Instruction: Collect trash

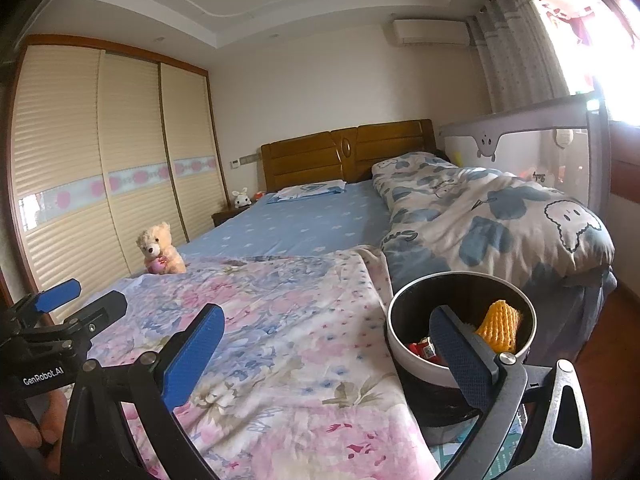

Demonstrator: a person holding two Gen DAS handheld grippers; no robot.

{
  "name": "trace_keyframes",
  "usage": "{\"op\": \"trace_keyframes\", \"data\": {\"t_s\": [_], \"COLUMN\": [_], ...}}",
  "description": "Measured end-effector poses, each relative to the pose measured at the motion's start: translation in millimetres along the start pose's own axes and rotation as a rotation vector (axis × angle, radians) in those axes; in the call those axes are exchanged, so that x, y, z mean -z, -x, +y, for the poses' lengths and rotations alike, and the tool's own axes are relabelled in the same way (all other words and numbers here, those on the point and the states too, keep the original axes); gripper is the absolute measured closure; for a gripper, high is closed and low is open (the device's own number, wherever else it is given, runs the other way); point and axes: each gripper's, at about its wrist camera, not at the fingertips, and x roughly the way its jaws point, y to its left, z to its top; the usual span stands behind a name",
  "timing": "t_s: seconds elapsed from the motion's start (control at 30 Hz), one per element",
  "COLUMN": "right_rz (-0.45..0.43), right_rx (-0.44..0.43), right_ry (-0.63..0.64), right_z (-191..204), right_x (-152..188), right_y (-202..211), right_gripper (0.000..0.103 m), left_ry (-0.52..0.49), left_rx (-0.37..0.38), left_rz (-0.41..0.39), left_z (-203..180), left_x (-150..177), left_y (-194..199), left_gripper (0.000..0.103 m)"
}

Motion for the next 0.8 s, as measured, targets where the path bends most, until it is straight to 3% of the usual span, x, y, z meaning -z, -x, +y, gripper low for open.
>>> {"op": "trace_keyframes", "data": {"t_s": [0.8], "right_rz": [0.001], "right_rx": [-0.001], "right_ry": [0.002], "right_z": [1.9], "right_x": [-0.7], "right_y": [-0.2], "right_gripper": [0.0], "left_ry": [-0.002], "left_rx": [0.003], "left_rz": [0.004], "left_z": [-1.9], "left_x": [2.6], "left_y": [-0.5], "left_gripper": [0.0]}}
